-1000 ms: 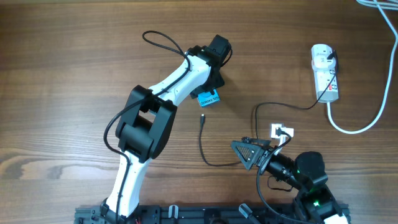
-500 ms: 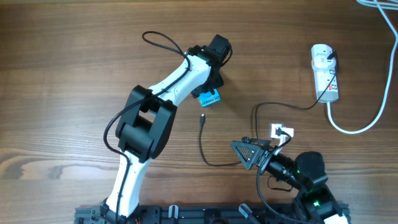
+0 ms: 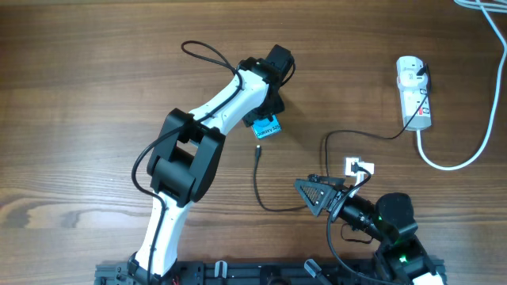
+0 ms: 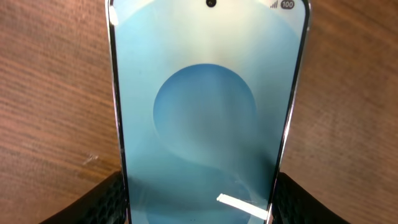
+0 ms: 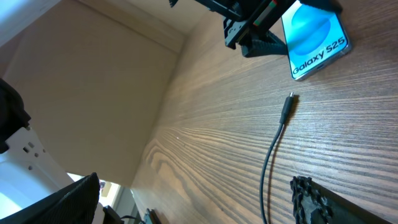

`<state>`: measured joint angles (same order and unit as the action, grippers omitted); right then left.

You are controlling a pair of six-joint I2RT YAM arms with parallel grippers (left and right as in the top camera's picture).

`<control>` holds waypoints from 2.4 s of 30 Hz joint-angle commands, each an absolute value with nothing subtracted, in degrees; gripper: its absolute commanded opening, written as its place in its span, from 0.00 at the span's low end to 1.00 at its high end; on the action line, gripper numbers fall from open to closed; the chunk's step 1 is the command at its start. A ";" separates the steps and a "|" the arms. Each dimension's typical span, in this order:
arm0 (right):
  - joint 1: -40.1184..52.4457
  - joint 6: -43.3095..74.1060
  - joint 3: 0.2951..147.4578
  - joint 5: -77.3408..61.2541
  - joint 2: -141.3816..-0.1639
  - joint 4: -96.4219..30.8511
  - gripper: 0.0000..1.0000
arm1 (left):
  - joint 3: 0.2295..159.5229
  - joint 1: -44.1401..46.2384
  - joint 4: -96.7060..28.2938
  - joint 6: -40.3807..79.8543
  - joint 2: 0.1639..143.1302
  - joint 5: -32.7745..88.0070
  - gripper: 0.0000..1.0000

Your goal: Plug charger to phone and switch on socket

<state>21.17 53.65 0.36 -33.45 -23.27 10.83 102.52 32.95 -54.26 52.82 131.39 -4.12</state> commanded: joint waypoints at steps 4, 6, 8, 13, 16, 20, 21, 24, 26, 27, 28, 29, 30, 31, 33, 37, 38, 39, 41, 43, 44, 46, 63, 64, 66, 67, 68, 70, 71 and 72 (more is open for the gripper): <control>20.97 52.64 0.67 -33.93 -23.42 10.50 1.00 | 101.97 31.07 -57.36 51.00 130.93 7.31 0.04; 20.97 52.49 1.48 -33.91 -23.42 9.13 1.00 | 102.72 29.58 -59.16 50.59 129.93 10.35 0.04; 20.97 52.45 2.11 -33.89 -23.42 8.36 1.00 | 104.01 28.10 -61.34 49.65 129.40 12.86 0.04; 20.97 50.96 3.05 -33.50 -23.42 5.80 1.00 | 109.08 24.45 -68.10 46.68 129.32 17.19 0.04; 20.97 50.96 3.18 -33.50 -23.42 3.57 1.00 | 111.57 23.20 -70.46 45.54 129.32 17.34 0.04; 20.99 50.96 3.25 -33.28 -23.42 2.63 1.00 | 114.96 22.48 -73.65 45.19 129.32 17.85 0.04; 20.97 50.96 3.33 -33.17 -23.42 2.66 1.00 | 115.48 22.48 -74.06 45.17 129.32 17.85 0.04; 20.97 51.27 3.38 -34.30 -23.42 5.82 1.00 | 116.71 22.61 -74.63 45.15 129.32 19.14 0.04; 20.97 54.04 3.38 -34.59 -23.42 7.73 1.00 | 116.71 22.61 -74.65 45.17 129.32 19.84 0.04; 20.97 56.38 3.38 -34.52 -23.42 8.45 1.00 | 116.71 22.61 -74.76 45.17 129.29 20.01 0.04; 20.97 59.09 3.38 -34.37 -23.42 9.23 1.00 | 116.71 22.61 -74.85 45.17 129.32 20.01 0.04; 20.97 62.17 3.38 -33.89 -23.42 9.43 1.00 | 116.71 22.61 -74.85 45.17 129.29 20.03 0.04; 20.97 64.42 3.38 -33.52 -23.42 9.41 1.00 | 116.71 22.61 -74.85 45.17 129.32 20.05 0.04; 20.97 64.45 3.38 -33.12 -23.42 9.41 1.00 | 116.71 22.61 -74.85 45.19 129.32 20.14 0.04; 20.97 64.23 3.38 -32.12 -23.44 9.37 1.00 | 116.71 22.61 -74.85 45.21 129.32 20.14 0.04; 21.04 63.18 4.40 -30.44 -26.48 9.37 1.00 | 116.71 22.61 -74.85 45.39 129.32 20.18 0.04; 21.04 62.46 5.21 -30.35 -28.01 9.34 0.99 | 116.71 22.61 -74.87 45.39 129.32 20.18 0.04; 21.08 61.39 6.33 -30.26 -29.91 9.37 1.00 | 116.71 22.61 -74.87 45.39 129.32 20.18 0.04; 21.52 59.09 8.99 -29.85 -33.91 9.26 1.00 | 116.71 22.59 -74.85 45.39 129.32 20.18 0.04; 22.85 56.27 13.13 -28.64 -39.75 8.49 1.00 | 116.71 22.61 -74.85 45.39 129.32 20.21 0.04; 23.66 54.92 15.25 -27.79 -42.76 8.03 0.99 | 116.71 22.61 -74.85 45.39 129.32 20.21 0.04; 25.10 53.95 18.50 -26.37 -48.07 7.81 1.00 | 116.71 22.59 -74.85 45.41 129.32 20.73 0.04; 29.45 51.83 31.31 -18.79 -82.72 23.09 0.95 | 116.71 22.59 -74.61 47.18 129.32 23.62 0.04; 29.45 52.99 31.31 -18.06 -83.83 24.67 0.94 | 116.71 22.59 -74.63 47.33 129.32 24.05 0.04; 29.45 54.37 31.31 -16.01 -85.23 25.06 0.92 | 116.71 22.59 -74.70 48.51 129.32 24.45 0.04; 29.45 54.37 31.31 -15.22 -85.80 25.08 0.91 | 116.71 22.59 -74.65 48.84 129.32 24.91 0.04; 29.45 54.41 31.31 -14.81 -86.13 25.08 0.89 | 116.71 22.59 -74.65 49.19 129.32 25.21 0.04; 29.45 54.57 31.31 -13.41 -86.87 25.17 0.87 | 116.71 22.59 -74.65 50.72 129.32 25.56 0.04; 29.45 54.92 31.31 -12.45 -87.09 25.21 0.86 | 116.71 22.59 -74.70 51.44 129.32 25.78 0.04; 29.45 55.51 31.31 -11.38 -87.18 25.28 0.85 | 116.71 22.59 -74.65 51.53 129.32 26.28 0.04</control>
